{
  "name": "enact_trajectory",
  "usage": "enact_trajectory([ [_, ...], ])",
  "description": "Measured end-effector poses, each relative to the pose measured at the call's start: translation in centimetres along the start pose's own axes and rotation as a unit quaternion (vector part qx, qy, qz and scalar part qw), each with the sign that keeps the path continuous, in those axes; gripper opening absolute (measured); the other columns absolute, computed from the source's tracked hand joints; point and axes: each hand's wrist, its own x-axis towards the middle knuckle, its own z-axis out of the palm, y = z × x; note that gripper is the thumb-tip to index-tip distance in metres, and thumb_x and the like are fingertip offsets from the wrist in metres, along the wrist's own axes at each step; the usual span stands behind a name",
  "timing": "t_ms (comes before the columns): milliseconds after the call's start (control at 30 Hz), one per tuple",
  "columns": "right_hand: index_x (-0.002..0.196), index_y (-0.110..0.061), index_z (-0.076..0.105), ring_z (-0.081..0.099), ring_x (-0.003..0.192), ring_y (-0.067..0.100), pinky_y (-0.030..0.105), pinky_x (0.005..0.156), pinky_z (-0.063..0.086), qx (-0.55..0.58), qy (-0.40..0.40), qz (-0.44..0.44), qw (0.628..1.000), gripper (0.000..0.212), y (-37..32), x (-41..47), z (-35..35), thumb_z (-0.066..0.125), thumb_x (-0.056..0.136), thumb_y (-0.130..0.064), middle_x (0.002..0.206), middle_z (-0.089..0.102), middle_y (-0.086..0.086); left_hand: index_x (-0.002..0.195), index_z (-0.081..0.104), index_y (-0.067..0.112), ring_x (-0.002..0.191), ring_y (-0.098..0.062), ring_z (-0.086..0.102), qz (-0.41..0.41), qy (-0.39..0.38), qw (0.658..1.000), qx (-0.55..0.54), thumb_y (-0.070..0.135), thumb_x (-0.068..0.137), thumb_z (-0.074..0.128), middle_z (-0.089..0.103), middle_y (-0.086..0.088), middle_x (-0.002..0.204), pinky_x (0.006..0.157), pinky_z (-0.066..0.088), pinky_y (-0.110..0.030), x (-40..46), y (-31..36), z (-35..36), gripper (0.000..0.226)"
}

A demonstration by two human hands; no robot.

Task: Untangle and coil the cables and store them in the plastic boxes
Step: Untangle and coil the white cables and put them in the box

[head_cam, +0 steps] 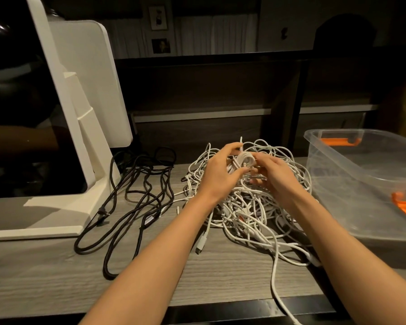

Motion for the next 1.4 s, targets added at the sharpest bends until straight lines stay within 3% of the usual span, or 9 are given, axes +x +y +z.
enact_trajectory([
  [100,0.109,-0.011,0.067,0.059,0.062,0.005,0.021,0.059,0.051,0.007,-0.009,0.018,1.000,0.026,0.1,0.1,-0.3,0.045,0.101,-0.021,0.086,0.068,0.001,0.131,0.044,0.012,0.117,-0.018,0.059,-0.050,-0.022,0.998,-0.036,0.012,0.079,0.079,0.052,0.006,0.119,0.102,0.048,-0.033,0.2,0.0,0.0,0.063],
  [300,0.119,-0.008,0.060,0.054,0.054,0.005,0.017,0.051,0.050,0.015,-0.020,0.010,1.000,0.024,0.3,0.3,-0.7,0.050,0.098,-0.011,0.087,0.063,0.006,0.106,0.063,0.018,0.103,-0.011,0.062,-0.055,-0.049,0.997,-0.034,0.017,0.083,0.075,0.065,0.004,0.105,0.095,0.051,-0.035,0.4,-0.5,-0.4,0.026],
  [500,0.111,-0.008,0.062,0.053,0.056,0.003,0.015,0.053,0.049,0.061,-0.060,0.029,0.996,0.019,0.4,0.5,-1.2,0.053,0.096,-0.015,0.079,0.061,0.001,0.106,0.064,0.017,0.102,-0.008,0.064,-0.059,-0.097,0.987,-0.109,0.016,0.087,0.071,0.068,0.003,0.106,0.093,0.051,-0.027,0.4,-0.1,-1.0,0.020],
  [633,0.091,-0.011,0.058,0.062,0.072,0.005,0.017,0.061,0.052,0.094,-0.004,-0.002,0.996,0.005,0.8,0.9,-1.1,0.058,0.092,-0.016,0.086,0.060,0.003,0.111,0.060,0.010,0.097,-0.007,0.066,-0.091,-0.131,0.974,-0.158,0.015,0.092,0.065,0.068,-0.001,0.106,0.083,0.052,-0.017,0.3,0.2,-1.3,0.021],
  [733,0.086,-0.011,0.053,0.063,0.081,0.014,0.021,0.063,0.054,0.067,0.064,-0.057,0.994,0.009,1.2,1.3,-0.7,0.060,0.092,-0.015,0.090,0.057,0.009,0.110,0.058,0.009,0.098,-0.019,0.067,-0.095,-0.147,0.973,-0.149,0.016,0.091,0.066,0.070,-0.006,0.103,0.088,0.053,-0.031,0.2,0.3,-1.4,0.022],
  [800,0.088,-0.011,0.051,0.060,0.078,0.014,0.022,0.061,0.055,0.020,0.103,-0.090,0.990,0.010,1.2,1.3,-0.4,0.058,0.094,-0.015,0.088,0.054,0.006,0.111,0.057,0.007,0.096,-0.017,0.066,-0.095,-0.160,0.972,-0.142,0.016,0.091,0.066,0.069,-0.003,0.099,0.092,0.051,-0.039,0.1,0.4,-1.3,0.024],
  [1033,0.093,-0.013,0.049,0.057,0.082,0.021,0.037,0.069,0.051,-0.059,0.196,-0.115,0.972,0.008,1.4,1.8,-0.4,0.055,0.096,-0.018,0.089,0.055,0.005,0.113,0.058,0.012,0.100,-0.013,0.065,-0.098,-0.201,0.966,-0.126,0.013,0.088,0.069,0.067,-0.001,0.104,0.091,0.053,-0.036,0.1,0.6,-1.2,0.027],
  [1233,0.102,-0.013,0.051,0.061,0.082,0.014,0.023,0.062,0.053,-0.029,0.160,-0.117,0.980,0.009,1.3,1.2,0.0,0.049,0.099,-0.021,0.099,0.059,0.008,0.114,0.061,0.024,0.101,-0.004,0.063,-0.093,-0.139,0.976,-0.140,0.016,0.091,0.066,0.066,0.010,0.105,0.090,0.051,-0.022,0.0,0.5,-1.1,0.025],
  [1400,0.126,-0.013,0.047,0.063,0.075,0.004,0.017,0.063,0.054,-0.037,0.091,-0.119,0.988,0.033,0.7,0.5,0.1,0.053,0.097,-0.028,0.094,0.063,-0.002,0.114,0.062,0.026,0.107,-0.008,0.061,-0.059,-0.090,0.988,-0.114,0.016,0.091,0.066,0.067,0.007,0.111,0.093,0.050,-0.028,0.5,0.5,-1.2,0.025],
])
